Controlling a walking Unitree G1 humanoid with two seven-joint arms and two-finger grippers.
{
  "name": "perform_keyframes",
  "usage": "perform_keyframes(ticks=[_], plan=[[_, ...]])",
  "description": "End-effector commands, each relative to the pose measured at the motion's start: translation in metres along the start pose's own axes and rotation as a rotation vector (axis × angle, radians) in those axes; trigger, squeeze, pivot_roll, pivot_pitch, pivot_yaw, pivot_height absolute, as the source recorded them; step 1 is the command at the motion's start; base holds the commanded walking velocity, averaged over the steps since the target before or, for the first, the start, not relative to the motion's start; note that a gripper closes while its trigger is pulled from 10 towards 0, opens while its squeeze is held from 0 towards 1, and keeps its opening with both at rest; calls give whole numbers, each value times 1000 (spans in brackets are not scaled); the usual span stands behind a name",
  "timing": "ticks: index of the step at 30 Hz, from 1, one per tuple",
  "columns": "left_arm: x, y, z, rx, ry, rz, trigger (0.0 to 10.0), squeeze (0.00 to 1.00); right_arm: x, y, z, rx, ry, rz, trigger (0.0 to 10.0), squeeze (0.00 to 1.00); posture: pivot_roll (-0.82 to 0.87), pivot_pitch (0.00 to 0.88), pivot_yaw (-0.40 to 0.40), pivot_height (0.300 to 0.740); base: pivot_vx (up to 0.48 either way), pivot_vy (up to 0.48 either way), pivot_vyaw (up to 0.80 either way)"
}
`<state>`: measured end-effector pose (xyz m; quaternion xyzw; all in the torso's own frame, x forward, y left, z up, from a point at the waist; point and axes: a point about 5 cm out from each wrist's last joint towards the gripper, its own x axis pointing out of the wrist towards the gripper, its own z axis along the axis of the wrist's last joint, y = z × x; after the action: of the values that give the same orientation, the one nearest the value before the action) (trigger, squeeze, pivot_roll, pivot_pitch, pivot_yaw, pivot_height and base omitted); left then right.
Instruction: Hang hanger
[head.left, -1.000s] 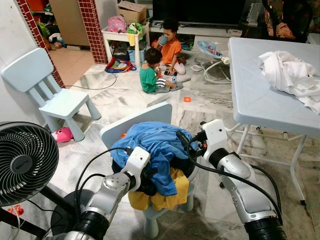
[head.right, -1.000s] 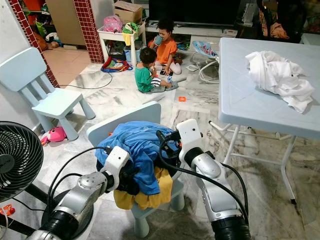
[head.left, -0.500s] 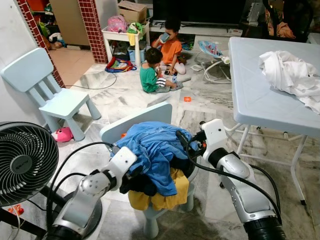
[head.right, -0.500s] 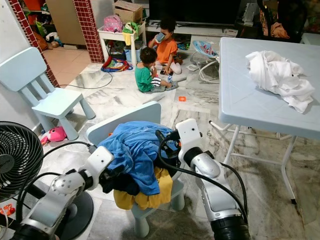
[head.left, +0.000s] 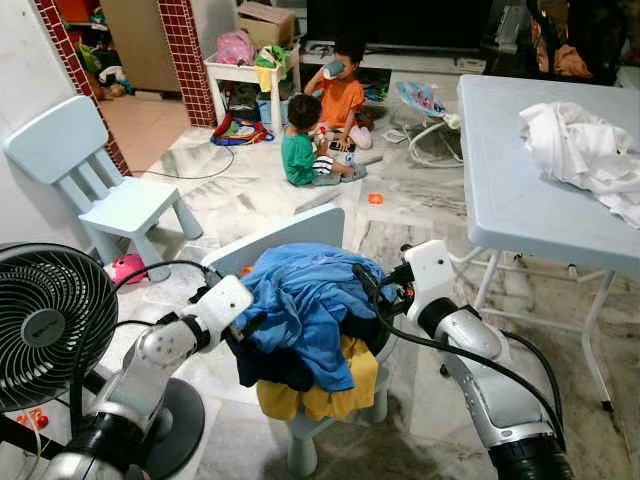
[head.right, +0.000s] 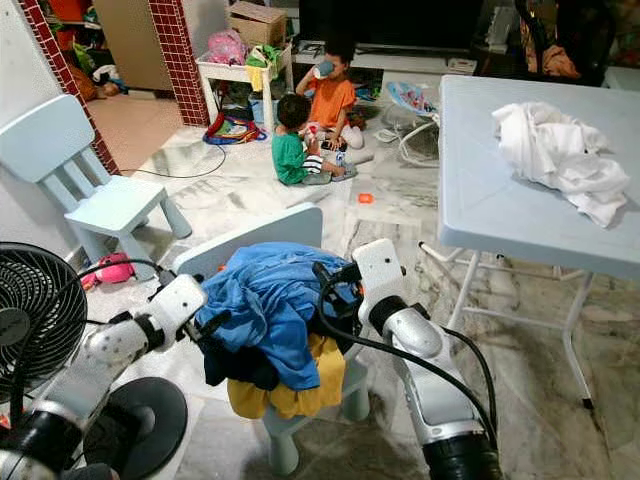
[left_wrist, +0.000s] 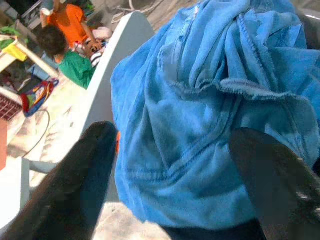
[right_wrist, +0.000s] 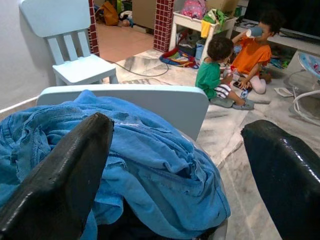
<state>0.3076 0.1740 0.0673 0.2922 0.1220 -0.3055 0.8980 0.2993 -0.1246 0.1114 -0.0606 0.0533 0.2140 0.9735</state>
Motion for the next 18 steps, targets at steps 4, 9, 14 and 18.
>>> perform_keyframes(ticks=[4,9,14,18], plan=[[10,-11,-3,33,27,-103,10000,1000,-2,-1,6,-10,-14,-7,10000,0,-116,0,3,736,0,0,0],[16,-18,-4,35,40,-173,10000,0,-3,-1,6,-11,-14,-10,10000,0,-121,7,4,736,0,0,0],[20,-22,-7,23,52,-203,7176,0,-2,-1,6,-11,-12,-10,10000,0,-118,9,2,736,0,0,0],[24,-17,-8,19,66,-176,3569,0,-2,1,6,-9,-11,-5,10000,0,-120,6,1,736,0,0,0]])
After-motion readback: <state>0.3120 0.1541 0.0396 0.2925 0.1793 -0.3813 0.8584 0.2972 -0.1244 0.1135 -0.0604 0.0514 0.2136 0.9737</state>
